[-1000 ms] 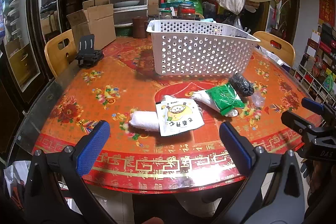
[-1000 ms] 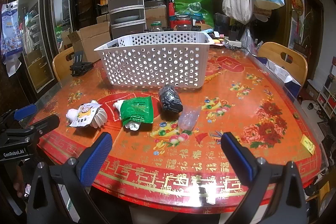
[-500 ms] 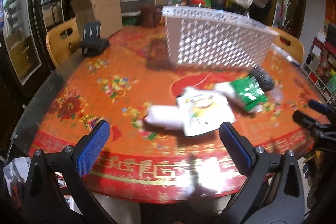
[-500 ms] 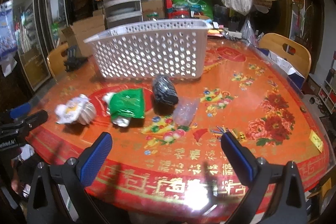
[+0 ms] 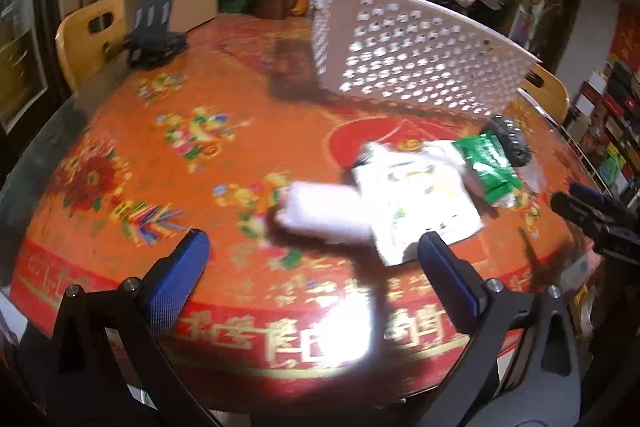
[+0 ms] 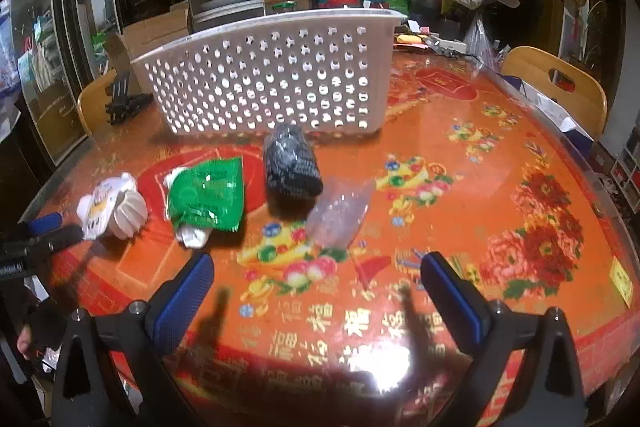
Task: Organize soft objects
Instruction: 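Reach the left gripper to the cartoon snack packet and grasp it, then carry the snack packet into the white basket and open the left gripper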
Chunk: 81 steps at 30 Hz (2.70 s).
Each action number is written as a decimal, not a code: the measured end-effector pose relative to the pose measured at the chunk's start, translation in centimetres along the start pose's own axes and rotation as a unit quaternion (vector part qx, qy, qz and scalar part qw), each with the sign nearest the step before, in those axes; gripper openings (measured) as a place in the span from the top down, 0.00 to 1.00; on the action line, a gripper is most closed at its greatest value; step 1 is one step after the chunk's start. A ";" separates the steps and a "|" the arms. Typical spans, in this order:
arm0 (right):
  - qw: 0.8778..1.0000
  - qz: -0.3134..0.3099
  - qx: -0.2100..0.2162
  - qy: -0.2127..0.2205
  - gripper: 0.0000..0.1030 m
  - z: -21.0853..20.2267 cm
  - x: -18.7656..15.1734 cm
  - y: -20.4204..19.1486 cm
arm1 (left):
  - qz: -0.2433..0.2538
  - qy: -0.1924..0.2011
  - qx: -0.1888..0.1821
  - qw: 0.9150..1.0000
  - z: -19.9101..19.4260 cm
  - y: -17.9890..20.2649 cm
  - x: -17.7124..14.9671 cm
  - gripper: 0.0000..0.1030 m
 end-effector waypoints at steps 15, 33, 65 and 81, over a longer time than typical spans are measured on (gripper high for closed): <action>0.999 -0.038 0.017 -0.017 0.45 3.6 4.2 -1.5 | 0.062 0.007 -0.007 0.998 1.6 5.9 1.4 0.05; 0.998 -0.052 0.015 -0.027 0.63 4.6 4.2 -2.3 | 0.053 0.040 0.001 0.998 -2.2 2.2 -0.1 0.12; 0.998 -0.046 -0.027 -0.031 0.66 3.4 0.9 -0.2 | 0.073 0.043 -0.002 0.996 -3.6 2.4 -3.4 0.74; 0.999 -0.036 -0.008 0.033 0.68 -0.9 3.9 1.0 | 0.047 0.066 0.000 0.997 -4.2 1.4 1.2 0.75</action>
Point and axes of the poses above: each gripper's, at about its wrist camera, not at the fingertips, and z roughly the way its jaws point, y to its right, x to its top, the point moved 7 cm from there along z, roughly the way its jaws point, and after that the axes turned 2 degrees about -y, right-handed, at the moved point
